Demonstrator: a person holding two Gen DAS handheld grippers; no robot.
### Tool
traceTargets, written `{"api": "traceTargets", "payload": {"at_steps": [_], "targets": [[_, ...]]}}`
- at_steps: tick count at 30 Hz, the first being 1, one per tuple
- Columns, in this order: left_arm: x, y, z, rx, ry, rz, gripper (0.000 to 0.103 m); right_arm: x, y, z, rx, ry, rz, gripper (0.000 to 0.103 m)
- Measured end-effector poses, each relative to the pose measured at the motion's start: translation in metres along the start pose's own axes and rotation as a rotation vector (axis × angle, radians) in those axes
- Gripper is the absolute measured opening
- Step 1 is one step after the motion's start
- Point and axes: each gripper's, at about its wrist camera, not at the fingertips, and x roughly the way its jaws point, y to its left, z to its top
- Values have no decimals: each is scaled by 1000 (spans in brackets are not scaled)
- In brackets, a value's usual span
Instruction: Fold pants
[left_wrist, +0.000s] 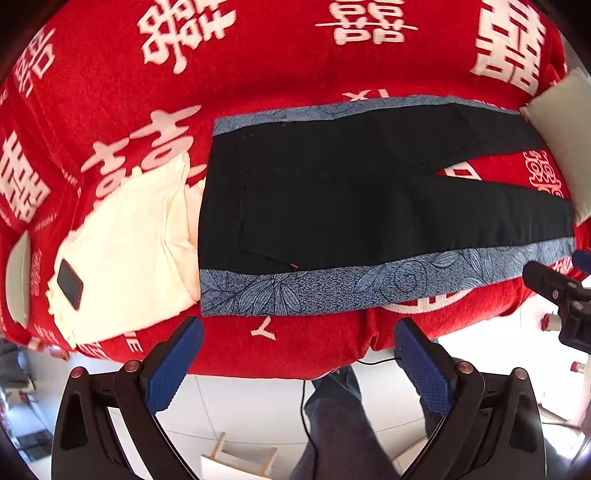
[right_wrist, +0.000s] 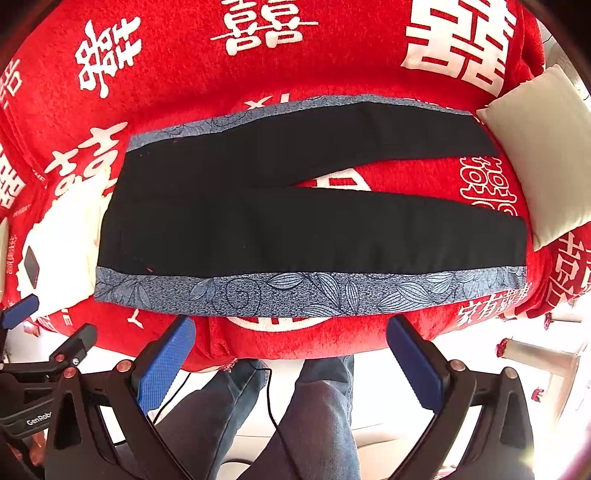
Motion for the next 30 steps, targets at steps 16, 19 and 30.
{"api": "traceTargets", "payload": {"at_steps": [16, 19, 30], "targets": [[38, 24, 12, 23, -47, -17, 103, 47, 17, 7, 25, -10, -63, 103], [45, 25, 15, 13, -44, -24, 103, 51, 16, 9, 20, -11, -79, 103], [106, 57, -5, -291, -23, -170, 103, 97, -25, -5, 208, -17, 306, 102]]}}
